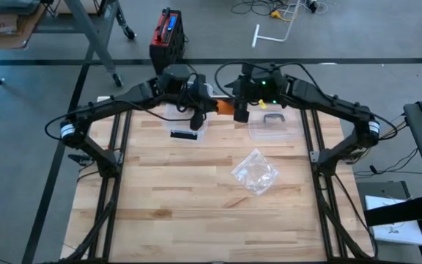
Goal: Roll bandage
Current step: Roll the orange bandage
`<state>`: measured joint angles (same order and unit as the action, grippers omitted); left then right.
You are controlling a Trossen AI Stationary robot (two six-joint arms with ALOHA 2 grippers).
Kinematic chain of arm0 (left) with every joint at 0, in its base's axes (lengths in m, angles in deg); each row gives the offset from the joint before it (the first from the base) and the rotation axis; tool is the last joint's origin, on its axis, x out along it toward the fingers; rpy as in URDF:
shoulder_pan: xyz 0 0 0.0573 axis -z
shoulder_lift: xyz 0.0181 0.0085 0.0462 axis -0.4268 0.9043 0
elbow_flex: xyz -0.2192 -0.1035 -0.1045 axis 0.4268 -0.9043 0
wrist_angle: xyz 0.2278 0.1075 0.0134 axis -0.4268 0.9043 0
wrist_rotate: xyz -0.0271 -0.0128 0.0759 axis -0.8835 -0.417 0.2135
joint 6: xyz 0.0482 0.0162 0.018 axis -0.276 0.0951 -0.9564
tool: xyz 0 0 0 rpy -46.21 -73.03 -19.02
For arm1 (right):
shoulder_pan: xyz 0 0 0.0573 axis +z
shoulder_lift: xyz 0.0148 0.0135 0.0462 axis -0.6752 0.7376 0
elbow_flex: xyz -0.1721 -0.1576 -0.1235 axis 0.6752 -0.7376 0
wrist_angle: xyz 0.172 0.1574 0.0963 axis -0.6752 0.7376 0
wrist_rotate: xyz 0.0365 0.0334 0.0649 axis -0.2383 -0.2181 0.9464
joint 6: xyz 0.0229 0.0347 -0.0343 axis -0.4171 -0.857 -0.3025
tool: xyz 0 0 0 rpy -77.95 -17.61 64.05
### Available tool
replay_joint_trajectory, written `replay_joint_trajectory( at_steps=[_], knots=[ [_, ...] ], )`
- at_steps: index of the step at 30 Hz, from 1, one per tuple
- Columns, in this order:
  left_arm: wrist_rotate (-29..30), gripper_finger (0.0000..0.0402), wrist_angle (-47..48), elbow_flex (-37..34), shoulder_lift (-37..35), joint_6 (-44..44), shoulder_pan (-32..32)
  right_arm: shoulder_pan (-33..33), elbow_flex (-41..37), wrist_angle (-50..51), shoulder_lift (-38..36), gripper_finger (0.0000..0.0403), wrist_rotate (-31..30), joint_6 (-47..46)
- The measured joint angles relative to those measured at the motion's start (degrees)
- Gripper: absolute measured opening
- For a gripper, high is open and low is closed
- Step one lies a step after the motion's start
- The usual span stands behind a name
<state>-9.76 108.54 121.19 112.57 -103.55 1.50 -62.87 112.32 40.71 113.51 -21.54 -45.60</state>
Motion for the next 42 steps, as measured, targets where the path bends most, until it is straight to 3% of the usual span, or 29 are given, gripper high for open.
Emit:
replay_joint_trajectory(
  at_steps=[3,9,15,17,22,27,32,38,42],
  knots=[
    [-0.02,0.0037,1.08,0.0,-0.19,-0.18,0.22,-0.92,0.73,3.78,0.14,0.0189,-3.45,0.07],
    [-1.75,0.0038,2.13,0.0,-0.27,-0.74,0.43,-2.06,2.41,6.87,-1.72,0.0181,-2.46,0.19],
    [-1.77,0.0037,2.37,0.0,-0.27,-0.13,0.43,-1.88,3.33,0.76,-3.1,0.0178,18.43,-2.94],
    [-1.77,0.0036,2.24,0.0,-0.27,0.08,0.43,-1.54,2.79,-0.05,-2.09,0.0173,20.14,-3.68],
    [-1.78,0.0037,2.15,0.02,-0.27,0.8,0.43,-0.56,1.27,-1.11,1.08,0.0152,19.84,-4.79],
    [-1.81,0.0036,3.12,0.02,-0.27,0.95,0.88,-1.12,1.22,0.41,3.01,0.0121,9.36,-5.21],
    [-2.13,0.0037,3.92,0.04,-1.05,0.39,1.7,-2.99,1.19,5.63,2.96,0.009,3.87,-3.62],
    [-2.08,0.0036,3.94,0.04,-1.25,0.17,1.87,-3.5,1.11,9.16,0.54,0.0065,4.88,-1.77],
    [-2.05,0.0037,4.45,0.04,-1.27,0.09,1.87,-3.56,1.11,6.93,-3.33,0.0058,12.23,-0.84]
  ],
)
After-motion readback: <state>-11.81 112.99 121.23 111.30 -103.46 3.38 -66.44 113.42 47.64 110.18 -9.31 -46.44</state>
